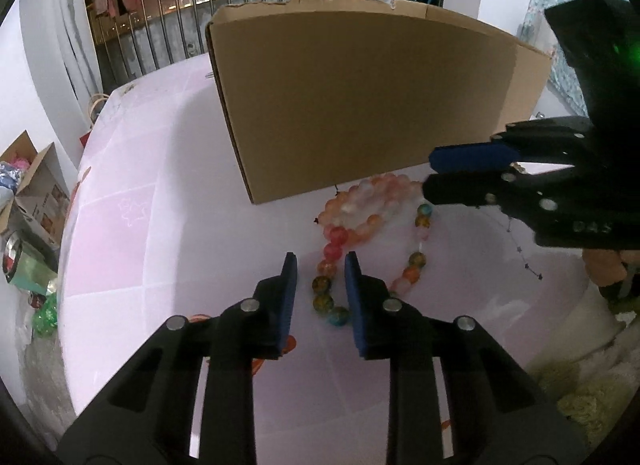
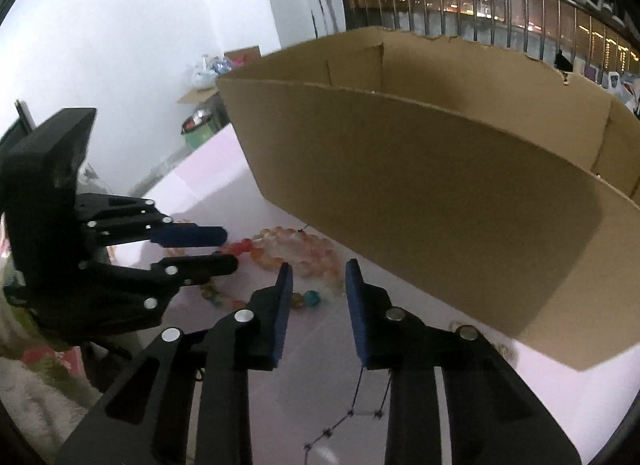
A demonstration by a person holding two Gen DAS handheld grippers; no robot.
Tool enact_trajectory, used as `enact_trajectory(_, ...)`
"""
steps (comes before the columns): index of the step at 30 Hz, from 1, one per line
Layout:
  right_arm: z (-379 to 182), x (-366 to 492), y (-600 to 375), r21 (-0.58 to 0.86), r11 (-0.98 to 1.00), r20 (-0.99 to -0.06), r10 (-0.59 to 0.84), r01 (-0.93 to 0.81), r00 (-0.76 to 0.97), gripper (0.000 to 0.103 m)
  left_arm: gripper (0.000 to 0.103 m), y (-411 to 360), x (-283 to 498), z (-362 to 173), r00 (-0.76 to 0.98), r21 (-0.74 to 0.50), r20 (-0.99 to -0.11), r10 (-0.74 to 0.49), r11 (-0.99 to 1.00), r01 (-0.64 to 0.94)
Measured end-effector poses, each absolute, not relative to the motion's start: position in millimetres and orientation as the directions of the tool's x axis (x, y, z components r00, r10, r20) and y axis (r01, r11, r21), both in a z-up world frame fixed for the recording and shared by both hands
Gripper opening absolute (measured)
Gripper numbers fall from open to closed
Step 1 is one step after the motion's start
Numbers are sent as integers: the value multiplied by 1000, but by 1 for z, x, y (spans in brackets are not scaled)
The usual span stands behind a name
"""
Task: Organize jewelry
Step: 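Grasp the multicolour bead bracelet with the left gripper while the right gripper pinches its other end, then carry the bead bracelet into the box and open both grippers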
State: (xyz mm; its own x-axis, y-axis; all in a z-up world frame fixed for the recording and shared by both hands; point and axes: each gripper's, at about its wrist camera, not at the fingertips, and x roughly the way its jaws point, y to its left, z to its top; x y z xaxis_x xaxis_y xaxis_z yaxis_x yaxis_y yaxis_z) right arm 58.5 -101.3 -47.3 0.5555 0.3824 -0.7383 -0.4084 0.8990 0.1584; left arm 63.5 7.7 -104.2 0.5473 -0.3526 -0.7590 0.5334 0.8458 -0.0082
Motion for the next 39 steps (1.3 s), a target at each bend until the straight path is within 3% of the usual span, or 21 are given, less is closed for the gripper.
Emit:
enact_trajectory(21,-59,65,-93,163,889,-773,385,-429,504,10,9,10,69,-101,554,-22,-749,-364,849,528)
enact_trajectory(30,-34,43,-106,182,885,-726,415,-430,548,10,8,13,51,-79,566,-58,-720,-401,848,526)
enact_trajectory(39,23,9,-112,170,877,-621,450,-450,642,10,8,18,17,-15,647,-75,-606,-462,843,533)
